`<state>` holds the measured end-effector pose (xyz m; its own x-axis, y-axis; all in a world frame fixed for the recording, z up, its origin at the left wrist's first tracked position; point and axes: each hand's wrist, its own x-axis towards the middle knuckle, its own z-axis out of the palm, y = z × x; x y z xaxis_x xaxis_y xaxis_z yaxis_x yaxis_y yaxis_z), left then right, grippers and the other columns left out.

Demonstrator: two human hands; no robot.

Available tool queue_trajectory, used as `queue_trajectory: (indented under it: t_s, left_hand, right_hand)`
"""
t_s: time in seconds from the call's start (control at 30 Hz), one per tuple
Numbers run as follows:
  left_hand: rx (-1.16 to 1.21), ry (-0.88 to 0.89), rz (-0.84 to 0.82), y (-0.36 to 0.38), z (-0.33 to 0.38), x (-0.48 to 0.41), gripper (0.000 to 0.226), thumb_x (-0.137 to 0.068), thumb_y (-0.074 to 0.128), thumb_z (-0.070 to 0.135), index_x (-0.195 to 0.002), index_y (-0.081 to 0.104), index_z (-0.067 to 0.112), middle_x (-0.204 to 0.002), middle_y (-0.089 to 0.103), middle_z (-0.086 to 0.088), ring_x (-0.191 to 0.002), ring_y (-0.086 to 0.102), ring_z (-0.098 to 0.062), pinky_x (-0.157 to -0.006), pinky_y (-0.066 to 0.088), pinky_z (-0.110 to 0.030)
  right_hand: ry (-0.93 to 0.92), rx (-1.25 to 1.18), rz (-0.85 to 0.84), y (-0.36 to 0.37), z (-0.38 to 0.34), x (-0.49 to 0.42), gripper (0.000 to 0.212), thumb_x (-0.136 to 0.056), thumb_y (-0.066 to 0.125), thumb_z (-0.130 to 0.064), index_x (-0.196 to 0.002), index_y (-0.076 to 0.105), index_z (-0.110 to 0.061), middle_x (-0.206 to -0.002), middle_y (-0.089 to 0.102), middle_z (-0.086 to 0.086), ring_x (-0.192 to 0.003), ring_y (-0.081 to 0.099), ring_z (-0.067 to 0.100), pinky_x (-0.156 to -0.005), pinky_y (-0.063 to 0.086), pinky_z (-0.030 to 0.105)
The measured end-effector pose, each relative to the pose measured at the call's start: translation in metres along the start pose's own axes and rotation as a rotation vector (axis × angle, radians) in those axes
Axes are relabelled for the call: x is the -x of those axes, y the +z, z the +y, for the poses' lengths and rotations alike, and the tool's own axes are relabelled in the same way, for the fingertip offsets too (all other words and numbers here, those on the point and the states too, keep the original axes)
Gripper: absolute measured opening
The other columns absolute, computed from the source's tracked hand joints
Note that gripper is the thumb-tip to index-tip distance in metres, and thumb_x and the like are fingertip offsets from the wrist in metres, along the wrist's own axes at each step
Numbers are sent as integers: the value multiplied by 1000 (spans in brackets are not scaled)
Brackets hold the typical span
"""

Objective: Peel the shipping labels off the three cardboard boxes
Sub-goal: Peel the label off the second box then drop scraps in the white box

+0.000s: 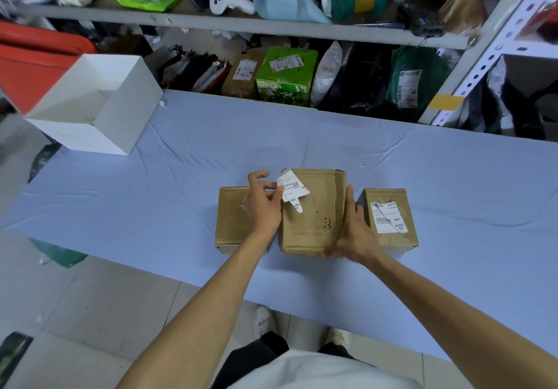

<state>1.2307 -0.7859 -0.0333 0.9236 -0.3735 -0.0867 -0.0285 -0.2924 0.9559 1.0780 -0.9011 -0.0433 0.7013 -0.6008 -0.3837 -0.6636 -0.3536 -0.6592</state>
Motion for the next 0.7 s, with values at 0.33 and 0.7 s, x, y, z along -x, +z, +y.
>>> queue_trajectory:
  t_s: [0.33, 0.7]
  left_hand:
    - [174, -176, -88, 1, -11, -2, 33, -89, 64, 9, -118, 48, 16, -98, 69, -5, -93, 69, -19, -81, 57, -43]
    - [231, -216, -66, -4, -15, -2, 33, -88, 66, 8, -117, 50, 15, -105, 69, -10, -96, 69, -22, -78, 57, -40]
  right_hand:
    - [-26, -154, 120, 1, -6, -8, 137, -36, 97, -36, -145, 17, -15, -128, 32, 2, -126, 39, 24, -98, 35, 28]
    - [-76, -115, 260, 5, -9, -9, 128, -45, 92, -42, -143, 10, -48, -111, 38, 1, -94, 45, 17, -81, 41, 32]
